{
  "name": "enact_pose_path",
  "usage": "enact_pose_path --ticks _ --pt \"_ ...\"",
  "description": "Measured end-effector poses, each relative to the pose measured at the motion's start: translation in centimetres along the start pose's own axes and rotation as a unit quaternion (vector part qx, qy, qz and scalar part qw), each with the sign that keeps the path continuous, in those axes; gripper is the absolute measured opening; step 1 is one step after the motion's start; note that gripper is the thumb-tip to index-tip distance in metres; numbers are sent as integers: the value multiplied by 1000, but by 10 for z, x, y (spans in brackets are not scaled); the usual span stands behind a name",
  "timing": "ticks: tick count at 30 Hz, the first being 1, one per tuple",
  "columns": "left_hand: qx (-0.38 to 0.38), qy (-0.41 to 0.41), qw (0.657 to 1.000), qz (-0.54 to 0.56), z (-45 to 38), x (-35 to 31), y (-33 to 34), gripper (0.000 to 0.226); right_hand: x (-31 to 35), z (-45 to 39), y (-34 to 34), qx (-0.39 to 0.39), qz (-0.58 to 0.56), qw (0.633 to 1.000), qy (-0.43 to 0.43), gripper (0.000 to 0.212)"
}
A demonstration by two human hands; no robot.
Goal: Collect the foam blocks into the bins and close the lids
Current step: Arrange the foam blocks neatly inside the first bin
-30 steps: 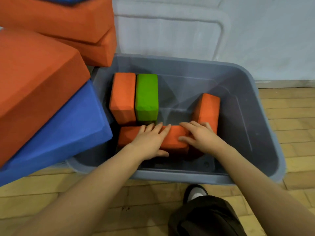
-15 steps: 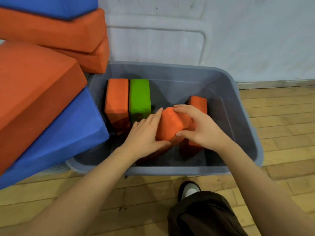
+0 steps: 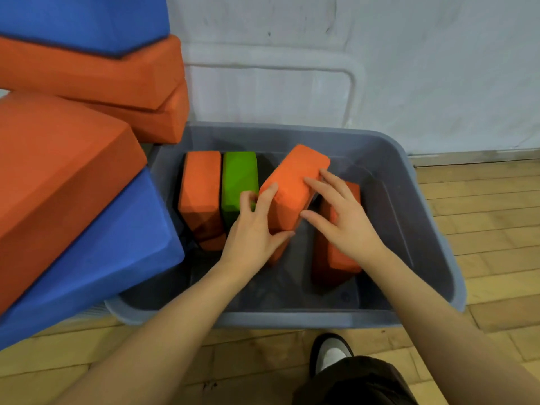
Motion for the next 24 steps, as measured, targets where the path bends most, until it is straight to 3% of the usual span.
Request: enact_pose_path --ticks 3,7,11,16,20,24 --pt "-19 33 995 -96 -14 -4 3 91 -11 -13 -4 11 -4 1000 -7 55" --pt "1 39 947 -319 -18 4 22 73 -49 -8 22 90 77 992 52 59" --pt "33 49 944 -325 -21 13 30 75 -84 12 25 87 116 969 200 62" --pt "53 40 949 -307 -25 9 43 71 -121 29 34 121 161 902 382 76" --pt "67 31 957 -282 -33 9 44 62 -129 28 45 120 111 896 413 87" --pt "67 27 964 -257 -32 11 50 64 -122 22 40 94 121 911 383 79"
Point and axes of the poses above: each hand's wrist, its own z-axis away from the middle knuckle, its own y-axis out of the palm, x = y × z, the point moved 6 cm from there along -z, towards the middle knuckle, and after that the axes turned 11 degrees about x, right-handed, at the moved point
